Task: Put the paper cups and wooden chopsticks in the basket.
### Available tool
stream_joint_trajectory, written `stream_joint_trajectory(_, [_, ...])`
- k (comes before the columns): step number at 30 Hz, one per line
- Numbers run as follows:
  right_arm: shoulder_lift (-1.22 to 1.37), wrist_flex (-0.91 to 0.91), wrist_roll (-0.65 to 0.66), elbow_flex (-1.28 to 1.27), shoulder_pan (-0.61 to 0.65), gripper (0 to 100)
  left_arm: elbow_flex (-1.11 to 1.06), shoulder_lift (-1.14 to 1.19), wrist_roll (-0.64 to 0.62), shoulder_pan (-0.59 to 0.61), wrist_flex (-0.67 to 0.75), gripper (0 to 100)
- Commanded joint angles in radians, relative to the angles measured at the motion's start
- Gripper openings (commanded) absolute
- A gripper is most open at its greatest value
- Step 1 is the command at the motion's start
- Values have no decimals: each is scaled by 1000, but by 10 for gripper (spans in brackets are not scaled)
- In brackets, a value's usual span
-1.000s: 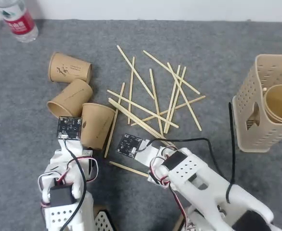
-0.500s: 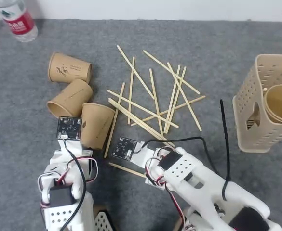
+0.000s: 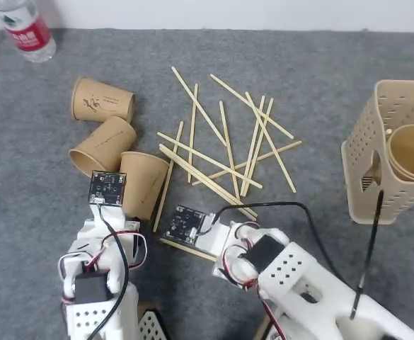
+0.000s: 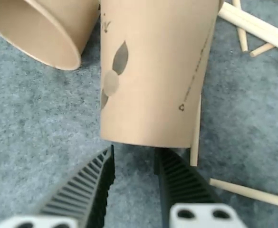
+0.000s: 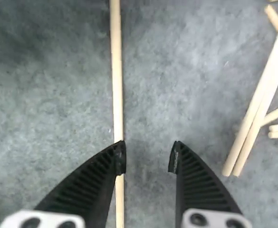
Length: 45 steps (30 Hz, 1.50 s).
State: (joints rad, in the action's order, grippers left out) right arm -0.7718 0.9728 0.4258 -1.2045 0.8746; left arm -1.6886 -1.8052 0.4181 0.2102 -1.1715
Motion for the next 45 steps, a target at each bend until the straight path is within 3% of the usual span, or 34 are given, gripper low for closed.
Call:
stream_joint_trajectory(1, [125, -31, -9, 29, 10, 157, 7, -11, 6, -5, 14, 130])
stream_joint_trajectory(10, [469, 5, -15, 206, 25, 155, 5, -11, 6, -3, 14, 130])
stream_joint_trajectory(13, [475, 5, -17, 212, 25, 147, 5, -11, 6, -3, 14, 130])
stream_joint_trajectory(17, [475, 1, -17, 210, 27, 0, 5, -11, 6, -3, 14, 130])
stream_joint_trajectory(35, [475, -2, -9, 207, 58, 7, 5, -11, 6, -6, 14, 130])
stream_joint_trajectory(40, [395, 18, -14, 199, -105, 7, 5, -11, 6, -6, 14, 130])
stream_joint_trajectory(45, [99, 10, -17, 103, -289, 7, 5, -11, 6, -6, 14, 130])
